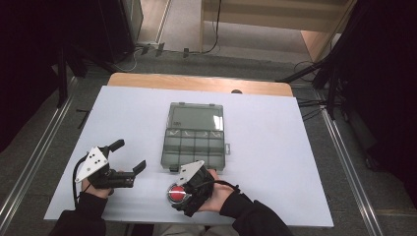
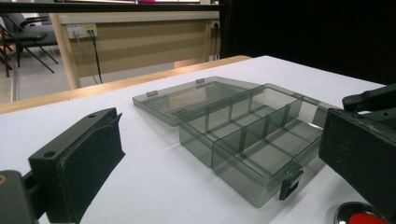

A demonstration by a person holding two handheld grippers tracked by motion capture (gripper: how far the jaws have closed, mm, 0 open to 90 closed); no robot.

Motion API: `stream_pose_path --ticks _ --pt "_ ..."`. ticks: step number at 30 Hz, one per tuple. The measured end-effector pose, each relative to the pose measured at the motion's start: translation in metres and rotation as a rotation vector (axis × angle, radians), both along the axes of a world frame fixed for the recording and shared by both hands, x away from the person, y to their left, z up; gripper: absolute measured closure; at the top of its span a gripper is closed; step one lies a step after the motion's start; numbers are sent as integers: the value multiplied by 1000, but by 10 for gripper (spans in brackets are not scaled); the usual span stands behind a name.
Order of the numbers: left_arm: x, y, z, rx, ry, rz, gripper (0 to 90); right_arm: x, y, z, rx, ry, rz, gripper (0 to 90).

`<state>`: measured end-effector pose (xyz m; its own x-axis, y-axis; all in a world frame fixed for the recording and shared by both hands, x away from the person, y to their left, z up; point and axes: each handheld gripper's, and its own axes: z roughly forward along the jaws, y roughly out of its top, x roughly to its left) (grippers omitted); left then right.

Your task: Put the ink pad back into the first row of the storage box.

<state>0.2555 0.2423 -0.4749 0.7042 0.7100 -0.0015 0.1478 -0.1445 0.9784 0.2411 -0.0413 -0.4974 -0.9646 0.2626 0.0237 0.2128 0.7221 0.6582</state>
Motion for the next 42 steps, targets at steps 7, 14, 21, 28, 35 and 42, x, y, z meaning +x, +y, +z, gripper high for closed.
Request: stream_pose_path --ticks 7,14,21,28,35,42 --pt "0 0 0 0 1 -1 0 0 8 -5 -26 -5 31 49" --pt "0 0 0 -3 1 -2 0 0 11 -9 -46 -25 19 144" --pt "0 0 0 -1 1 -3 0 0 12 -10 -65 -40 15 179" --pt "0 0 0 -1 1 -4 0 -2 14 -12 -75 -37 19 308" --pt "0 0 0 -2 1 -5 0 -2 14 -12 -78 -35 20 312" --pt "0 -1 0 -1 2 -6 0 -1 11 -8 -67 -31 19 313"
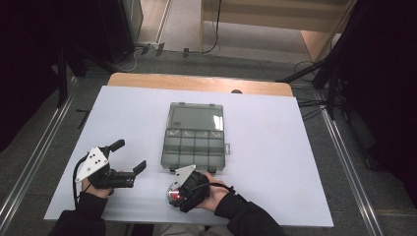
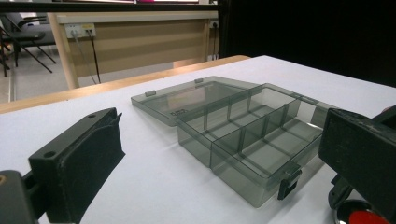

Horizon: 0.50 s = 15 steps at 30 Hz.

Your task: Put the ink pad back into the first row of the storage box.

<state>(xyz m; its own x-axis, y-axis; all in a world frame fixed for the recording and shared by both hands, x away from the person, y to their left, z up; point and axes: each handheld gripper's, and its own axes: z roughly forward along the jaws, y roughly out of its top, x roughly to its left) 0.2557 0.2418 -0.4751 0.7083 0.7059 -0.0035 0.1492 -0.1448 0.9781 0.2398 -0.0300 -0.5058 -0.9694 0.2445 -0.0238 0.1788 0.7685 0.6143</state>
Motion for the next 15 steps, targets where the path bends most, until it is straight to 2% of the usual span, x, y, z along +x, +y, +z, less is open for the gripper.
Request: stream_pose_path --ticks 8,15 --pt "0 0 0 0 1 0 0 6 -13 15 44 -4 -51 313" --pt "0 0 0 1 1 0 0 9 -19 25 73 -15 -63 313"
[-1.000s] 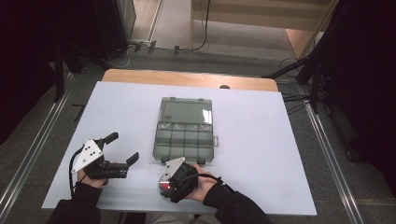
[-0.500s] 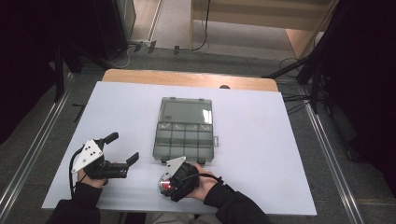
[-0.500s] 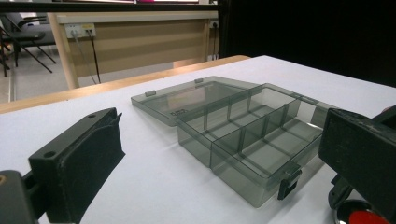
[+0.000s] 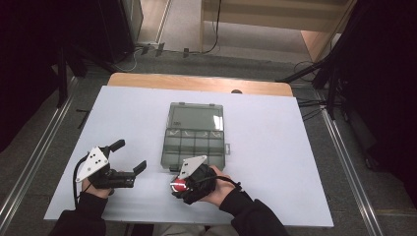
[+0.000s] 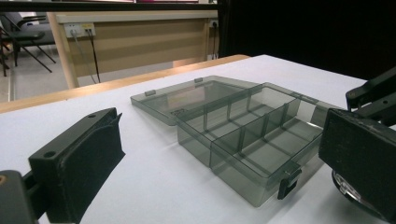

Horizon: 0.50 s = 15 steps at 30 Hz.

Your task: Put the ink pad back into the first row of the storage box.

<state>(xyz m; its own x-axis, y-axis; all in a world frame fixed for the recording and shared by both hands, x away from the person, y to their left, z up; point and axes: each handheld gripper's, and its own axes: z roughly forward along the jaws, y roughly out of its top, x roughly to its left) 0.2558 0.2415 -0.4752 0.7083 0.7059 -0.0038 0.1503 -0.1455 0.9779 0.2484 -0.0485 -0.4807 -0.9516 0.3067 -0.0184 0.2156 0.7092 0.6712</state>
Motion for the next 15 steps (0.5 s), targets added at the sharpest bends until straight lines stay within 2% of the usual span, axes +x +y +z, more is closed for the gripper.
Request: stream_pose_path --ticks 15 --pt "0 0 0 0 1 0 0 9 -11 18 48 -14 -47 313"
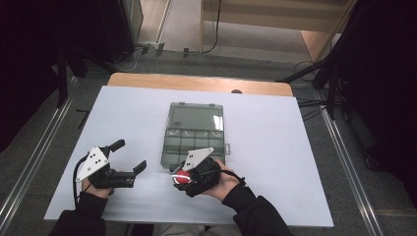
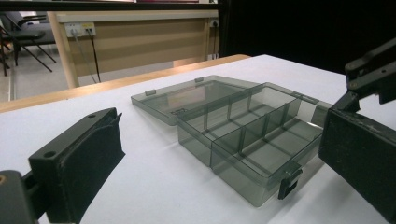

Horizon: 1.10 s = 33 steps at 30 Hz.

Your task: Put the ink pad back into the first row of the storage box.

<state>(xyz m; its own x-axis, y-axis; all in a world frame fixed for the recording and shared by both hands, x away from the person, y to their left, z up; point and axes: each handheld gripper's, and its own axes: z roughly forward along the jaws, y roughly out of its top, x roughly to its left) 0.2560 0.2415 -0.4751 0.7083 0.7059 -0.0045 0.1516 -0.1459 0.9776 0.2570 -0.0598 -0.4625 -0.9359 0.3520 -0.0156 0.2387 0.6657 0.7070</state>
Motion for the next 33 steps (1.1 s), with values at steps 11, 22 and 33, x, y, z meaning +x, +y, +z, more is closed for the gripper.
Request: stream_pose_path --ticks 11,22,33 --pt "0 0 0 -1 0 0 0 15 -14 16 29 -24 -61 313" --pt "0 0 0 -1 0 -1 0 27 -21 23 29 -35 -99 313" --pt "0 0 0 -2 -1 -2 0 55 -32 24 39 -29 -191 314"
